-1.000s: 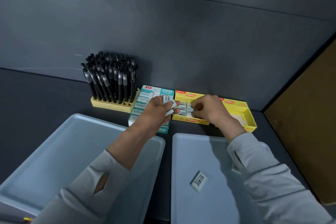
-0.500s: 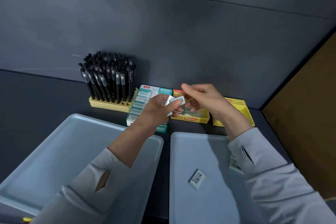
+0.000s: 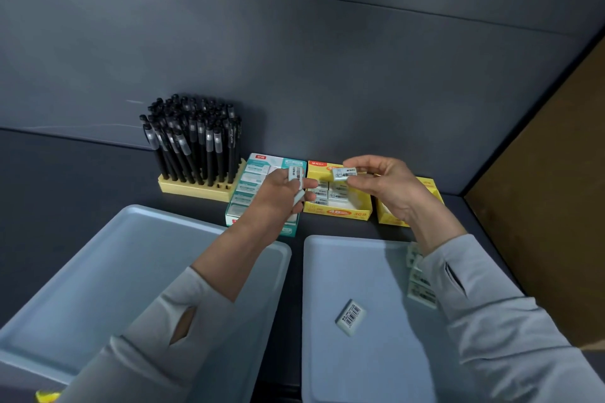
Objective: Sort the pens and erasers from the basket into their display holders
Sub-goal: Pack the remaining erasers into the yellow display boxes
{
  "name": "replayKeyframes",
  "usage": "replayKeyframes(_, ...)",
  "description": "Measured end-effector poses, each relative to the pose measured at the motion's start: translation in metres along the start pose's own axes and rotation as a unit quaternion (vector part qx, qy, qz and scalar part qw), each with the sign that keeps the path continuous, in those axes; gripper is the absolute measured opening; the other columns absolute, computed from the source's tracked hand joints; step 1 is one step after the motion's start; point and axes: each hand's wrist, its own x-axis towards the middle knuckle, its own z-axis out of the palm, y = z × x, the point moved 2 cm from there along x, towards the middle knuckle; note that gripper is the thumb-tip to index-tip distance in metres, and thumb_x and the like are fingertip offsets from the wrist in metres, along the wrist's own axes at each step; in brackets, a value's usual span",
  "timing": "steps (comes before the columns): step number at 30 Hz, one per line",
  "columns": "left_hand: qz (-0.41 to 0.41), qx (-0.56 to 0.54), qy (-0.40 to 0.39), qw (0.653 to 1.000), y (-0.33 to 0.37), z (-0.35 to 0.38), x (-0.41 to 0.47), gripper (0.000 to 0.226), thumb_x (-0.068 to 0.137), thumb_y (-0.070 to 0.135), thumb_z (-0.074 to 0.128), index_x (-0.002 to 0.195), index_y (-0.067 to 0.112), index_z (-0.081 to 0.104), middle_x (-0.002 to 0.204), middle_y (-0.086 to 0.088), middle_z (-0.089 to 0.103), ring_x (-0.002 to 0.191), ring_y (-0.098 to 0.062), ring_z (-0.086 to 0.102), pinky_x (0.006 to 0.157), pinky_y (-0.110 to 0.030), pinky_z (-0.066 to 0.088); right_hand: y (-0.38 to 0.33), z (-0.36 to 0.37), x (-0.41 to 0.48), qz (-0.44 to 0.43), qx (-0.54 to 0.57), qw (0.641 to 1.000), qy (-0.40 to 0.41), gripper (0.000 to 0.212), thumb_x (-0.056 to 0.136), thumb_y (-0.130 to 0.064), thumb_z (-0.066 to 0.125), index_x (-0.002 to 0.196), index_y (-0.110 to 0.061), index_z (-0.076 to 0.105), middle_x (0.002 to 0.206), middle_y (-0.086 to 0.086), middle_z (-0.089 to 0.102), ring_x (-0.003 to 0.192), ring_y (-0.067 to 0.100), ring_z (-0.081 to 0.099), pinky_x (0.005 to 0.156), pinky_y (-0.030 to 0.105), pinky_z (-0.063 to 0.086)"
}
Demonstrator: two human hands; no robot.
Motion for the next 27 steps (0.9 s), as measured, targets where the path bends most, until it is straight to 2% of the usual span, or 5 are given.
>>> replayKeyframes(5, 0.012, 0.000, -0.009, 1.000, -0.002, -0.003, 0.001, 0.023, 0.103, 0.007, 0.037, 0.122, 0.001, 0.049, 0.092, -0.001, 0.073, 0.056, -0.003, 0.057, 0.046, -0.013, 0.036, 0.007, -0.003, 0.006, -0.022, -0.170, 0.983, 0.060, 0.020, 0.075, 0.001, 0.080, 0.080, -0.018, 0.074, 0.080, 0.005, 0.071, 0.073, 0.014, 0.062, 0.076, 0.026, 0.054)
replayKeyframes(7, 0.010, 0.002, -0.005, 1.000, -0.001, -0.004, 0.001, 0.022, 0.103, 0.012, 0.039, 0.121, 0.005, 0.049, 0.093, -0.003, 0.074, 0.057, -0.005, 0.056, 0.048, -0.014, 0.037, 0.009, -0.002, 0.007, -0.009, -0.242, 0.968, 0.059, 0.020, 0.074, -0.004, 0.082, 0.074, -0.021, 0.073, 0.073, -0.001, 0.069, 0.063, 0.007, 0.061, 0.062, 0.014, 0.049)
replayKeyframes(10, 0.008, 0.006, -0.004, 1.000, -0.001, -0.004, 0.001, 0.020, 0.103, 0.018, 0.040, 0.119, 0.009, 0.049, 0.097, -0.008, 0.075, 0.060, -0.008, 0.055, 0.046, -0.014, 0.037, 0.011, 0.008, 0.010, 0.015, -0.279, 0.959, 0.032, 0.008, 0.077, -0.005, 0.079, 0.079, -0.013, 0.077, 0.078, -0.004, 0.072, 0.061, 0.002, 0.063, 0.051, 0.008, 0.044)
replayKeyframes(22, 0.008, 0.037, -0.015, 0.999, -0.005, -0.008, 0.003, 0.019, 0.104, 0.026, 0.040, 0.103, 0.013, 0.054, 0.080, -0.003, 0.075, 0.060, -0.007, 0.054, 0.053, -0.017, 0.042, 0.010, 0.028, 0.020, 0.005, -0.488, 0.873, 0.007, 0.017, 0.078, -0.022, 0.081, 0.094, -0.016, 0.078, 0.101, 0.003, 0.069, 0.107, 0.022, 0.055, 0.083, 0.029, 0.047)
replayKeyframes(27, 0.021, 0.076, -0.020, 0.997, -0.005, -0.007, 0.002, 0.023, 0.102, 0.026, 0.046, 0.086, 0.015, 0.057, 0.072, 0.000, 0.071, 0.060, -0.007, 0.052, 0.054, -0.018, 0.040, 0.004, 0.030, 0.018, -0.038, -0.504, 0.861, 0.055, 0.009, 0.087, -0.019, 0.069, 0.086, -0.016, 0.077, 0.084, 0.004, 0.066, 0.089, 0.024, 0.059, 0.071, 0.026, 0.041)
